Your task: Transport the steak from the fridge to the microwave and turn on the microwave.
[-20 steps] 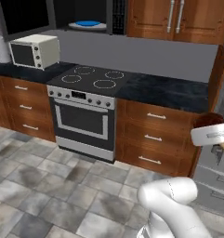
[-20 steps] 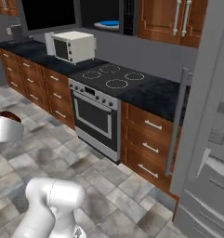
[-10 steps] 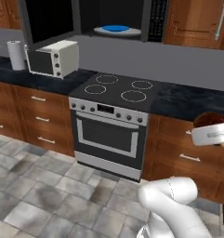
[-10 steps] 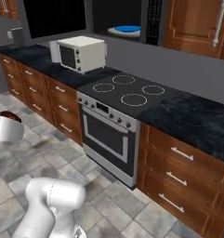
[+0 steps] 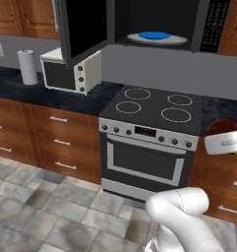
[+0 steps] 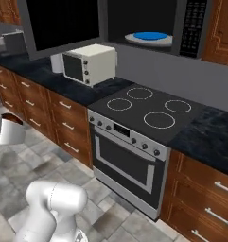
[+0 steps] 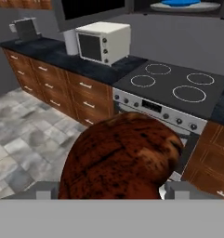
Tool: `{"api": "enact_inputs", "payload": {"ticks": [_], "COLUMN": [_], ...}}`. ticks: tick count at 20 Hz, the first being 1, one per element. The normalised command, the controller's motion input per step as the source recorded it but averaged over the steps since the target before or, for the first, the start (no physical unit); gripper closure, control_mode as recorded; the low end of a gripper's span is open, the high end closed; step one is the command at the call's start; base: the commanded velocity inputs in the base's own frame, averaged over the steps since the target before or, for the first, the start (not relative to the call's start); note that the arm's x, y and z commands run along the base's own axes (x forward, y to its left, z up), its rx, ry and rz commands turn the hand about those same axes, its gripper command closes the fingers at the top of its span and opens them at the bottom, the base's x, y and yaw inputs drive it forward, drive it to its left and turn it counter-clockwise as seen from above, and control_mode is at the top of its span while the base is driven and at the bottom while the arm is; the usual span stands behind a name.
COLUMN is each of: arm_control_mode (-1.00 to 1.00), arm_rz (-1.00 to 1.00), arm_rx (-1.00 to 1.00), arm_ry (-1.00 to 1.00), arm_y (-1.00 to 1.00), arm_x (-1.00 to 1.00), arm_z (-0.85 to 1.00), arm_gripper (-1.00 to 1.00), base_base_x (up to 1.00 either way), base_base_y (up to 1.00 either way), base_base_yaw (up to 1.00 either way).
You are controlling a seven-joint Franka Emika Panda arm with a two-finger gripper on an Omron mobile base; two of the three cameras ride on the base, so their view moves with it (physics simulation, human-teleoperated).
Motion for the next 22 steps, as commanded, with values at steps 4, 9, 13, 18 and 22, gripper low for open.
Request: {"api": "enact_inputs", "payload": {"ticks": [4, 9, 13, 18, 22], "arm_control_mode": [1.00, 1.00, 1.00, 1.00, 1.00], "arm_rz": [0.00, 0.00, 0.00, 0.00, 0.00], "arm_rx": [0.00, 0.00, 0.00, 0.00, 0.00], "arm_ry": [0.00, 0.00, 0.00, 0.00, 0.00], "arm_y": [0.00, 0.00, 0.00, 0.00, 0.00], "arm_x": [0.00, 0.00, 0.00, 0.00, 0.00], "arm_z": [0.00, 0.00, 0.00, 0.00, 0.00], "arm_gripper": [1.00, 1.00, 1.00, 1.00, 1.00], "base_base_x": [0.88, 0.89, 0.56, 0.52, 0.53], "base_base_y": [0.80, 0.53, -0.04, -0.14, -0.32], "base_base_yaw": [-0.48, -0.54, -0.34, -0.29, -0.18]}}
